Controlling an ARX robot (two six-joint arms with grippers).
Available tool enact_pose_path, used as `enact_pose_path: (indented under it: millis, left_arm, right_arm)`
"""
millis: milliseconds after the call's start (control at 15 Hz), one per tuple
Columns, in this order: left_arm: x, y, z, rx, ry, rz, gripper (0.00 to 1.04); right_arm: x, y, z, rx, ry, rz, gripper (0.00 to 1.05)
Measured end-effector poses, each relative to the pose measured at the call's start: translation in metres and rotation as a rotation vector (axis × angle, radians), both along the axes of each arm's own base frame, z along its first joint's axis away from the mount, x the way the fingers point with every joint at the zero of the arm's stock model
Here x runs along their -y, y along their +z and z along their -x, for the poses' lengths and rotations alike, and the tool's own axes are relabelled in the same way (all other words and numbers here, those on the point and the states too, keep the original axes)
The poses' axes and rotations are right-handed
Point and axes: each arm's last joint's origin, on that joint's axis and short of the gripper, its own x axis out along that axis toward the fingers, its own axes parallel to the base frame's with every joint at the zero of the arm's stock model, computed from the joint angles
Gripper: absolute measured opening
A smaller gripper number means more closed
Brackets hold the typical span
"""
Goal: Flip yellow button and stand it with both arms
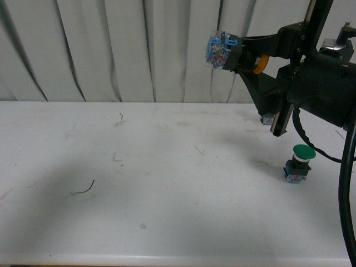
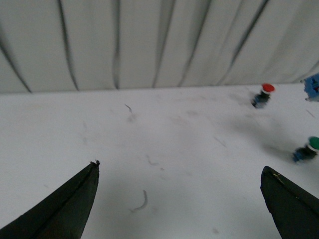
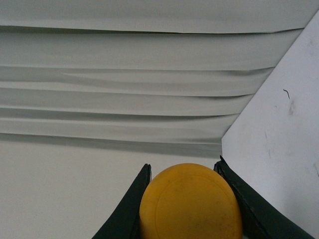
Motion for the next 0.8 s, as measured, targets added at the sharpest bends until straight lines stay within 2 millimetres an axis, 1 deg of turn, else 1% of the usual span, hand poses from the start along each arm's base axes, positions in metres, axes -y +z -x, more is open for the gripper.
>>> enact_pose_path:
  millis: [67,134,201,334,401,535,602,669,803]
  left_arm:
    - [0.001,0.005,0.017,0.162,0.103,-0.034,0.88]
    - [-0.001,0.005,0.029,0.252,0.191,-0.038,0.77]
    - [-0.002,-0.003,0.037,0.271,0.230,-0.040,0.65]
    - [-0.003,-0.031,0.044,0.203,0.238,-0.049,0.41]
    - [-0.003,-0.039,0.048,0.194,0.237,-0.050,0.28]
    - [-0.003,-0.040,0.057,0.241,0.239,-0.044,0.05]
    - [-0.003,-0.045,0.059,0.238,0.239,-0.046,0.02]
    - [-0.003,-0.052,0.062,0.220,0.239,-0.050,0.02]
    - [-0.003,-0.055,0.063,0.212,0.238,-0.051,0.02]
  right_arm:
    - [-0.002,0.000,0.000,0.002,0.003,0.003,0.35]
    - [-0.004,0.000,0.001,0.005,0.006,0.005,0.35]
    - [-0.006,0.000,0.002,0.006,0.013,0.008,0.35]
    - [-0.008,0.000,0.002,0.010,0.018,0.011,0.35]
    - [-0.009,0.000,0.002,0.009,0.019,0.012,0.35]
    - [-0.010,0.000,0.003,0.012,0.020,0.014,0.35]
    - [-0.011,0.000,0.003,0.014,0.023,0.018,0.35]
    - [-0.011,0.000,0.003,0.018,0.024,0.022,0.35]
    - [-0.012,0.001,0.003,0.020,0.024,0.023,0.35]
